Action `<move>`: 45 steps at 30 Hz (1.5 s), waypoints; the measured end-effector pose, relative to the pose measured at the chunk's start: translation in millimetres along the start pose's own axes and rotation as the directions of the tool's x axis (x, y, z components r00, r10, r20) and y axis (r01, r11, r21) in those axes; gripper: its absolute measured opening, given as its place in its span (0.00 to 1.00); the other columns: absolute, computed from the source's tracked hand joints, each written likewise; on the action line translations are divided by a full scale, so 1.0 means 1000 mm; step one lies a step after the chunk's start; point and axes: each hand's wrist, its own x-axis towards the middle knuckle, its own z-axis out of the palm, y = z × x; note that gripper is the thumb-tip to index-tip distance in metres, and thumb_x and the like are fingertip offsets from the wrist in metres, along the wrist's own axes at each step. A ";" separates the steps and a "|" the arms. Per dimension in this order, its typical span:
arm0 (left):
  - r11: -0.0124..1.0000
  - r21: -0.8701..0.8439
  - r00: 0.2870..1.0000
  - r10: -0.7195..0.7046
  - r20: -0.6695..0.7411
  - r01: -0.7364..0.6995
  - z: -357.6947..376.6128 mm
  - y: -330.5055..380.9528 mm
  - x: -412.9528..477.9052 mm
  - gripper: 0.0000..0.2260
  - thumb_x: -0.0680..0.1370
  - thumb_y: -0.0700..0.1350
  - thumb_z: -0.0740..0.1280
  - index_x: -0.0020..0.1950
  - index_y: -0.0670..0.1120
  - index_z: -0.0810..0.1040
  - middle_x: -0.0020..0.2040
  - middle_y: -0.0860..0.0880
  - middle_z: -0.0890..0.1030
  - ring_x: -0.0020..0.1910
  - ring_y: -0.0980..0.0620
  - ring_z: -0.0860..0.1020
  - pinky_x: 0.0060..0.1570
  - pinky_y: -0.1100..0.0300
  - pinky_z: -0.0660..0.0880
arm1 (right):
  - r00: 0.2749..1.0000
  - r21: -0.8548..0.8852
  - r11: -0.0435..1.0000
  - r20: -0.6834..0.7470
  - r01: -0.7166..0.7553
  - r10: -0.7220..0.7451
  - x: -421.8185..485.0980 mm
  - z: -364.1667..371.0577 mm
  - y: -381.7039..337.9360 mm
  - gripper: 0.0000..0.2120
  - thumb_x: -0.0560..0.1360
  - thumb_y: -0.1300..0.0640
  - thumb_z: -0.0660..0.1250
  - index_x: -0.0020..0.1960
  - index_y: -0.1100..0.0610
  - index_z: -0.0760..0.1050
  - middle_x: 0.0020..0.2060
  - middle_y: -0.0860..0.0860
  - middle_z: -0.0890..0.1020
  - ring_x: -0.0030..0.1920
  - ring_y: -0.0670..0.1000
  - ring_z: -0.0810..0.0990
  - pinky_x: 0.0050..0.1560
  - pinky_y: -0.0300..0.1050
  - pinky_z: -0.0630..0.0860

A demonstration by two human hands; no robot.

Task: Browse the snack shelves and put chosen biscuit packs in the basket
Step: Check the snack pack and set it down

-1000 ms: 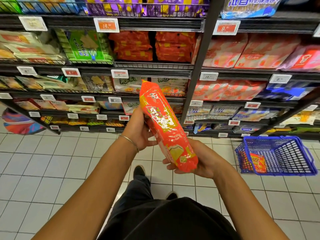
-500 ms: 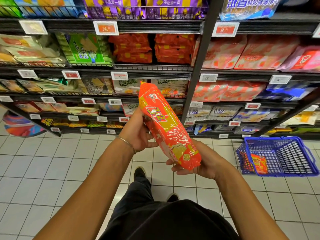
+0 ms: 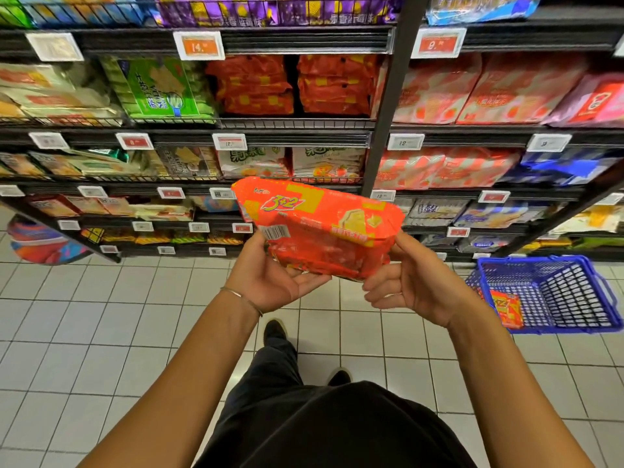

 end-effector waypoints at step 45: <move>0.693 0.578 0.893 0.418 0.165 -0.431 0.044 0.000 -0.035 0.20 0.79 0.65 0.65 0.59 0.53 0.82 0.55 0.47 0.86 0.51 0.48 0.85 0.50 0.48 0.80 | 0.980 0.127 0.974 0.051 0.186 -0.194 0.012 0.019 0.021 0.25 0.80 0.50 0.64 0.76 0.54 0.71 0.63 0.57 0.84 0.55 0.55 0.86 0.51 0.48 0.83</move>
